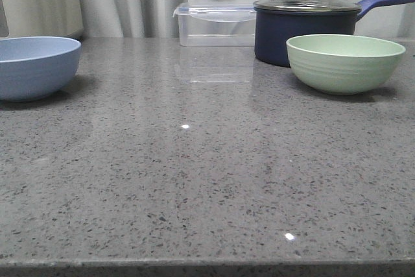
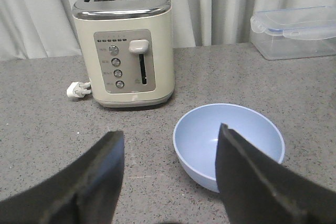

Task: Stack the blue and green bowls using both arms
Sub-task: 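Lower the right gripper onto the rim of the pale green bowl and grasp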

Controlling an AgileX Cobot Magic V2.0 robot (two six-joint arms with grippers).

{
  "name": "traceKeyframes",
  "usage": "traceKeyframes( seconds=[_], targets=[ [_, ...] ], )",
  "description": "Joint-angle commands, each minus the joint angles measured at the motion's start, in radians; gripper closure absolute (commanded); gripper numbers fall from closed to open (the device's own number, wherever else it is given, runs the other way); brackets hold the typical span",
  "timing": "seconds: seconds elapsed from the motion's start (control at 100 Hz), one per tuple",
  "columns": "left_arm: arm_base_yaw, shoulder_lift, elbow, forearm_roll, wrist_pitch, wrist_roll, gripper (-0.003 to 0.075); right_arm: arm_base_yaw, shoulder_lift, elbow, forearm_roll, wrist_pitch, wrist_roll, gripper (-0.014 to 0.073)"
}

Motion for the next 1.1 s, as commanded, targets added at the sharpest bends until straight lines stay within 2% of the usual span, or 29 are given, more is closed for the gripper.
traceKeyframes(
  seconds=[0.0, 0.22, 0.5, 0.96, 1.04, 1.09],
  targets=[
    [0.0, 0.009, -0.035, -0.004, -0.082, -0.006, 0.0337, -0.003, 0.076, -0.106, 0.019, 0.02, -0.009, 0.0277],
    [0.0, 0.009, -0.035, -0.002, -0.082, -0.006, 0.0337, -0.003, 0.277, -0.254, 0.022, 0.083, -0.009, 0.0277],
    [0.0, 0.009, -0.035, -0.002, -0.082, -0.006, 0.0337, -0.003, 0.461, -0.357, 0.022, 0.128, -0.009, 0.0277],
    [0.0, 0.009, -0.035, 0.0, -0.082, -0.006, 0.0337, -0.003, 0.534, -0.368, 0.022, 0.138, -0.009, 0.0277],
    [0.0, 0.009, -0.035, 0.0, -0.082, -0.006, 0.0337, -0.003, 0.534, -0.368, 0.022, 0.138, -0.009, 0.0309],
    [0.0, 0.009, -0.035, 0.0, -0.082, -0.006, 0.0337, -0.003, 0.534, -0.368, 0.022, 0.138, -0.009, 0.0371]
  ],
)
